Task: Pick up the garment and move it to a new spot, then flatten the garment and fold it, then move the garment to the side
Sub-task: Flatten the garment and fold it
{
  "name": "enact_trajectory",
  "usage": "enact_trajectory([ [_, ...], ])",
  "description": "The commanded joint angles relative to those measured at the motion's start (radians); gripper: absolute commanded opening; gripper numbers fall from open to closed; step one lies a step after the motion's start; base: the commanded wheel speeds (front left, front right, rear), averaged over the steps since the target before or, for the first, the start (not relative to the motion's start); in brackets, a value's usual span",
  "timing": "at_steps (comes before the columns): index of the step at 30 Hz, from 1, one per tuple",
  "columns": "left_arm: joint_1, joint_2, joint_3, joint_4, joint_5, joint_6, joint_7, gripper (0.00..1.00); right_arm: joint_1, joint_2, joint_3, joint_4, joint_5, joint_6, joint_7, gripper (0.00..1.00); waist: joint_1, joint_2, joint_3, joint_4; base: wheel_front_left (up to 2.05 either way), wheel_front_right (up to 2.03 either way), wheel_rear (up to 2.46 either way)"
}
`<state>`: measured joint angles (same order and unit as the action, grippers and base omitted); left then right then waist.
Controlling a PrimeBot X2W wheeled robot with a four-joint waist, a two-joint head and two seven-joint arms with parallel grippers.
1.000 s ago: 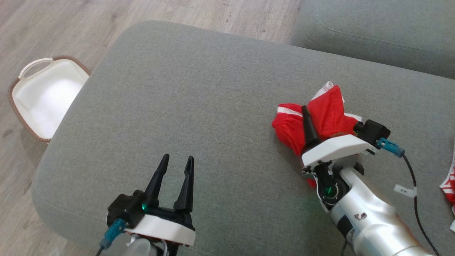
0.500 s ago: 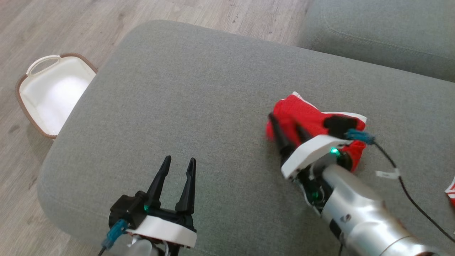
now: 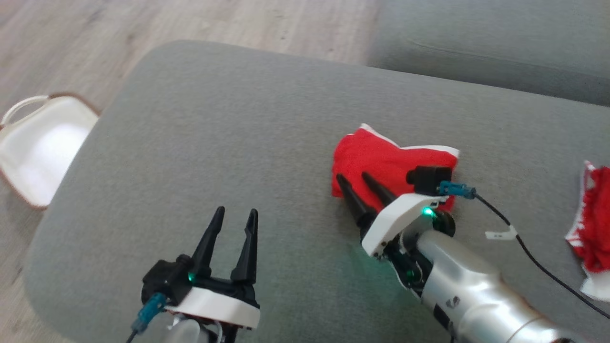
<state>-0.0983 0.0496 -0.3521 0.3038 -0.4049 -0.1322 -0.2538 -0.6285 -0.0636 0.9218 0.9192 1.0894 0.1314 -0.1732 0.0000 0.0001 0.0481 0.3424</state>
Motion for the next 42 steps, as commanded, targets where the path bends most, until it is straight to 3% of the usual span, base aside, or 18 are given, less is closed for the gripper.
enact_trajectory([
  [1, -0.038, 0.005, 0.041, -0.042, 0.009, 0.002, -0.008, 1.0, -0.049, 0.013, -0.008, -0.019, -0.018, -0.001, -0.035, 1.0, 0.0, -0.0001, -0.005, -0.035, 0.0, 0.0, 0.0],
  [7, -0.056, 0.005, 0.082, -0.085, 0.022, 0.002, -0.008, 1.0, -0.07, -0.055, -0.097, -0.022, -0.136, -0.001, -0.087, 1.0, 0.0, -0.0001, -0.012, -0.115, 0.0, 0.0, 0.0],
  [13, -0.066, 0.003, 0.119, -0.138, 0.029, 0.002, -0.008, 1.0, 0.036, -0.14, -0.386, -0.197, -0.44, -0.001, -0.088, 1.0, 0.0, -0.0001, -0.006, -0.197, 0.0, 0.0, 0.0],
  [18, -0.058, 0.002, 0.138, -0.166, 0.033, 0.002, -0.008, 1.0, 0.231, -0.093, -0.653, -0.379, -0.678, -0.001, -0.088, 1.0, 0.0, -0.0001, -0.005, -0.247, 0.0, 0.0, 0.0],
  [23, -0.039, 0.001, 0.144, -0.181, 0.035, 0.002, -0.008, 1.0, 0.399, -0.014, -0.815, -0.542, -0.828, -0.001, -0.088, 1.0, 0.0, -0.0001, -0.002, -0.276, 0.0, 0.0, 0.0],
  [28, -0.018, 0.001, 0.145, -0.175, 0.038, 0.002, -0.008, 1.0, 0.494, 0.011, -0.865, -0.63, -0.896, -0.001, -0.088, 1.0, 0.0, -0.0001, 0.001, -0.285, 0.0, 0.0, 0.0],
  [33, -0.022, 0.001, 0.132, -0.175, 0.031, 0.002, -0.008, 1.0, 0.506, 0.013, -0.845, -0.66, -0.881, -0.001, -0.088, 1.0, 0.0, -0.0001, 0.017, -0.268, 0.0, 0.0, 0.0],
  [34, -0.026, 0.001, 0.128, -0.175, 0.029, 0.002, -0.008, 1.0, 0.498, 0.013, -0.839, -0.66, -0.884, -0.001, -0.088, 0.31, 0.0, -0.0001, 0.022, -0.262, 0.0, 0.0, 0.0],
  [35, -0.03, 0.001, 0.124, -0.174, 0.027, 0.002, -0.008, 1.0, 0.488, 0.013, -0.83, -0.66, -0.892, -0.001, -0.088, 0.0, 0.0, -0.0001, 0.028, -0.255, 0.0, 0.0, 0.0],
  [42, -0.058, 0.001, 0.094, -0.175, 0.014, 0.002, -0.008, 1.0, 0.376, 0.013, -0.729, -0.593, -0.952, -0.001, -0.032, 0.0, 0.0, -0.0001, 0.076, -0.19, 0.0, 0.0, 0.0],
])
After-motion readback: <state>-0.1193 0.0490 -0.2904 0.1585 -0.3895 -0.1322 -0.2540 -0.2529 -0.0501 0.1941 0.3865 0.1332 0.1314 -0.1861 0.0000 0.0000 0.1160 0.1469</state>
